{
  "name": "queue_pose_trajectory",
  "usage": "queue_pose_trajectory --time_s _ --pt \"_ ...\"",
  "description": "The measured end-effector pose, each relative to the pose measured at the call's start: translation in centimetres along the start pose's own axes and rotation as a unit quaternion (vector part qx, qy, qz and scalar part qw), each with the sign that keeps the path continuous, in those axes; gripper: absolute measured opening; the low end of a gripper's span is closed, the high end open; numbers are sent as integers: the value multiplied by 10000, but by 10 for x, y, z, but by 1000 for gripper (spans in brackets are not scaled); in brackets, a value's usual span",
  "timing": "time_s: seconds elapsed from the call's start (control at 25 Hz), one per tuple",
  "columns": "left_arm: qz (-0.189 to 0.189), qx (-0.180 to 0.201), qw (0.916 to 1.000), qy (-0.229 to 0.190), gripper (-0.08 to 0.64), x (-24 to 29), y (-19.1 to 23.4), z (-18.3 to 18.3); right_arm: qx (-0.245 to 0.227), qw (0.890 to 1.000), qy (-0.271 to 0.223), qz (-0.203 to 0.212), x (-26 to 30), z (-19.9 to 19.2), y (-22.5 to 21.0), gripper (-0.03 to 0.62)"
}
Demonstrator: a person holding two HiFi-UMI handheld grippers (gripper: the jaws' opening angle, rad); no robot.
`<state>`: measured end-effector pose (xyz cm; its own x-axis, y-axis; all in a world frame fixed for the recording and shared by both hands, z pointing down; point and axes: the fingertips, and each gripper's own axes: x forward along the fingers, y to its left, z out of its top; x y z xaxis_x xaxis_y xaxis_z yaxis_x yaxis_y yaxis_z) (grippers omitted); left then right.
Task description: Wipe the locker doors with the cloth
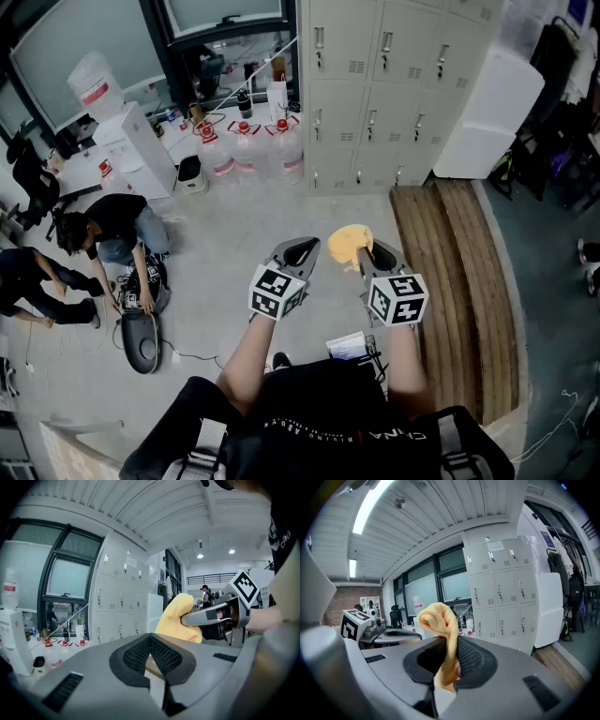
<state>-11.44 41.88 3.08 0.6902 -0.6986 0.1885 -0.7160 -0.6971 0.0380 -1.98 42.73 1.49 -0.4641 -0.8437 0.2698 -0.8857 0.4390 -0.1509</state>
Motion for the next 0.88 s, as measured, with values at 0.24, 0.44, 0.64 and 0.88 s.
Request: queue_pose_trajectory --time_s 0.24,0.44,0.64,0.88 --pt "-120 138 9998 26 18 5 -2 1 17 10000 -3 -4 4 1 -1 83" --pt "-115 207 9997 69 18 10 0 -2 27 10000 11 14 9 1 -3 83" --pt "-122 111 9999 28 18 11 5 -3 98 9999 30 90 13 -1 -3 83" --pt "-112 183 9997 117 18 14 7 -10 116 9998 62 140 16 -2 -2 83"
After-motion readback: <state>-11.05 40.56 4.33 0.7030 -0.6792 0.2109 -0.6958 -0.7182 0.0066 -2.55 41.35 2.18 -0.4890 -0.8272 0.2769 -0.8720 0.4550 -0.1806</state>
